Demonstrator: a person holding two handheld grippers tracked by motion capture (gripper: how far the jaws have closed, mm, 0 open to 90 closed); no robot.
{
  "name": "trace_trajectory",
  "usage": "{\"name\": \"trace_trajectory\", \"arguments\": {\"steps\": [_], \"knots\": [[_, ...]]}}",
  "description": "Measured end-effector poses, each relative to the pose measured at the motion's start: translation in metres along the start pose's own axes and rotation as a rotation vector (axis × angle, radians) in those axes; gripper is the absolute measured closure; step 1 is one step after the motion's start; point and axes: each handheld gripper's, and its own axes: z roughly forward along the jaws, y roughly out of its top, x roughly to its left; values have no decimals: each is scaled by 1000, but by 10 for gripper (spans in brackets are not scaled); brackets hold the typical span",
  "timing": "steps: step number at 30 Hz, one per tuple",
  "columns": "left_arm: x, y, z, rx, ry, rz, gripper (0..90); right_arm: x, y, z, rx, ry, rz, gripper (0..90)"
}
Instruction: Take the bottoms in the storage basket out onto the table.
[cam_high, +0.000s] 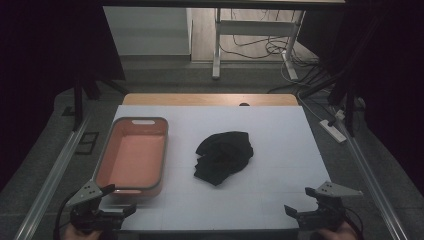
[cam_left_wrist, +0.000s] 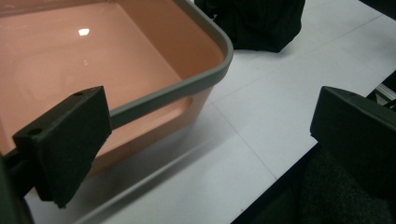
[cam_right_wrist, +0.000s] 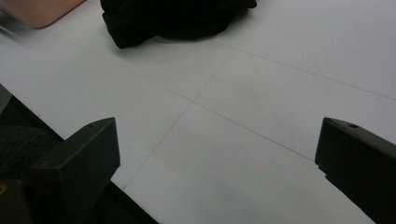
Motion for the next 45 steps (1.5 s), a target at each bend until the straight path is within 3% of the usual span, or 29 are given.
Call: {"name": "trace_trajectory", "arguments": {"steps": [14, 25, 45], "knots": [[6, -11, 0, 43, 34, -5, 0, 0, 0, 0, 1, 1, 1, 4], [9, -16, -6, 49, 45, -14, 0, 0, 0, 0, 2, 0, 1, 3], [11, -19, -7, 105, 18, -6, 0, 1, 0, 1, 9, -2, -5, 3]]}}
